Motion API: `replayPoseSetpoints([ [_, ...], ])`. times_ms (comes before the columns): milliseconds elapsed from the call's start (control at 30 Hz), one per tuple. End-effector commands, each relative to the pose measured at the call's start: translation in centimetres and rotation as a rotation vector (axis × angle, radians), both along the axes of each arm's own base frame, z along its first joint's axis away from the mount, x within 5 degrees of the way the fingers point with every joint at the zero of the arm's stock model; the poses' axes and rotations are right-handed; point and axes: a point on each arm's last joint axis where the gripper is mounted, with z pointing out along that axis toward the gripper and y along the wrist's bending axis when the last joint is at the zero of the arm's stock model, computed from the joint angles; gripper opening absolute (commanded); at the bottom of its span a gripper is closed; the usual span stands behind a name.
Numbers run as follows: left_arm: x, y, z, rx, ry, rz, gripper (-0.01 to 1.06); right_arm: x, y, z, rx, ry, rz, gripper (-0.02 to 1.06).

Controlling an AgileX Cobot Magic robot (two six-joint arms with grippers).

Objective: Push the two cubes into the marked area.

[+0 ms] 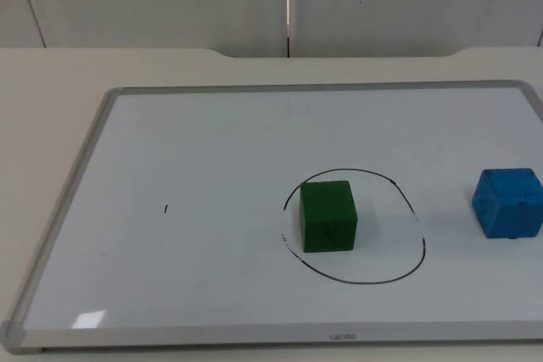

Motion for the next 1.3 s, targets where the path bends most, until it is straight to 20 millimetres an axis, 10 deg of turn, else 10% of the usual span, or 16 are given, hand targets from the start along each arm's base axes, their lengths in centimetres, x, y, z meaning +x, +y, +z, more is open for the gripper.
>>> replayPoseSetpoints([
  [0,0.1,0.1,0.0,0.001,-0.011,0.008,0.0,1.2,0.0,0.2,-0.009,0.007,0.001,0.98],
  [333,0.1,0.1,0.0,0.001,-0.011,0.008,0.0,6.0,0.2,-1.7,-0.013,0.114,0.007,0.84],
  [1067,0.1,0.1,0.0,0.001,-0.011,0.008,0.0,13.4,0.5,-8.9,-0.01,0.413,0.014,0.02],
  [1267,0.1,0.1,0.0,0.001,-0.011,0.008,0.0,15.1,0.6,-10.3,-0.006,0.387,0.018,0.0],
])
